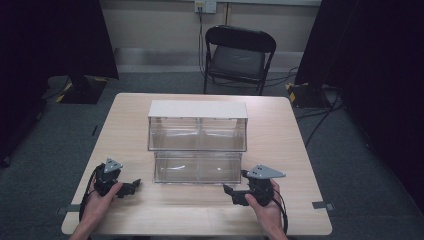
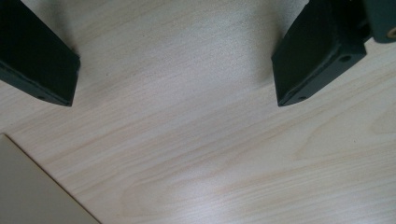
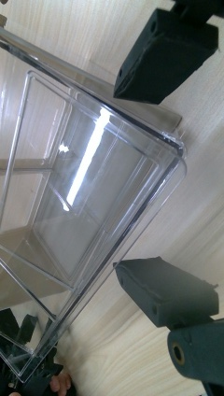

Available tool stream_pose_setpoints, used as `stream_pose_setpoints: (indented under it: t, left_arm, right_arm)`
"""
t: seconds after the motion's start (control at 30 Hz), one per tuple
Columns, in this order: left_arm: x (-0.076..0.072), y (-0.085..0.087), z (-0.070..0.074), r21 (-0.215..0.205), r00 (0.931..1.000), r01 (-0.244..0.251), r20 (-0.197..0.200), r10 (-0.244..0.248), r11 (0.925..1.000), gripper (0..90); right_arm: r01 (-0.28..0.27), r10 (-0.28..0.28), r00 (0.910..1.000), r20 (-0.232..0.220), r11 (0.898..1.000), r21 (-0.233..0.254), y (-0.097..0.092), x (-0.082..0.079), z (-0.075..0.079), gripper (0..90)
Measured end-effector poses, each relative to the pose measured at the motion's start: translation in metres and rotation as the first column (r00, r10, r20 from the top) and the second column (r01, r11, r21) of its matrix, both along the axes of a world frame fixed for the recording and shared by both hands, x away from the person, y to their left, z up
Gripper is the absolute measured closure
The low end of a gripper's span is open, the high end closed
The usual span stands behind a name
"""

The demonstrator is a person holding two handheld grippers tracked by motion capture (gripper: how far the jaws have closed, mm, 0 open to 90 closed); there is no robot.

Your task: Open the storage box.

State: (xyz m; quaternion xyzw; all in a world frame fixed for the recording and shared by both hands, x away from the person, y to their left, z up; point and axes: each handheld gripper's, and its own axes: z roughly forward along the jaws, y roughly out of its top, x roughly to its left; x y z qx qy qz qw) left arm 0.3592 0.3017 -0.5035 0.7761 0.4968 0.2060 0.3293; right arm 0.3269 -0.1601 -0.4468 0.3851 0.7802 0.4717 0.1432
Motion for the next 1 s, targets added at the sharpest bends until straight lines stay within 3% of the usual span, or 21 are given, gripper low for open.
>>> stream_pose_setpoints:
  t: [0.37, 1.0]
  left_arm:
    - [0.0000, 0.0000, 0.0000, 0.000, 1.0000, 0.000, 0.000, 0.000, 1.0000, 0.3]
    - [0.0000, 0.0001, 0.0001, 0.002, 1.0000, 0.001, 0.000, -0.001, 1.0000, 0.3]
  right_arm:
    - [0.026, -0.026, 0.9996, 0.010, 1.000, 0.007, -0.0032, 0.0006, 0.0025, 14.2]
    - [0.013, -0.013, 0.9999, 0.002, 1.000, 0.015, -0.0021, 0.0023, 0.0038, 13.6]
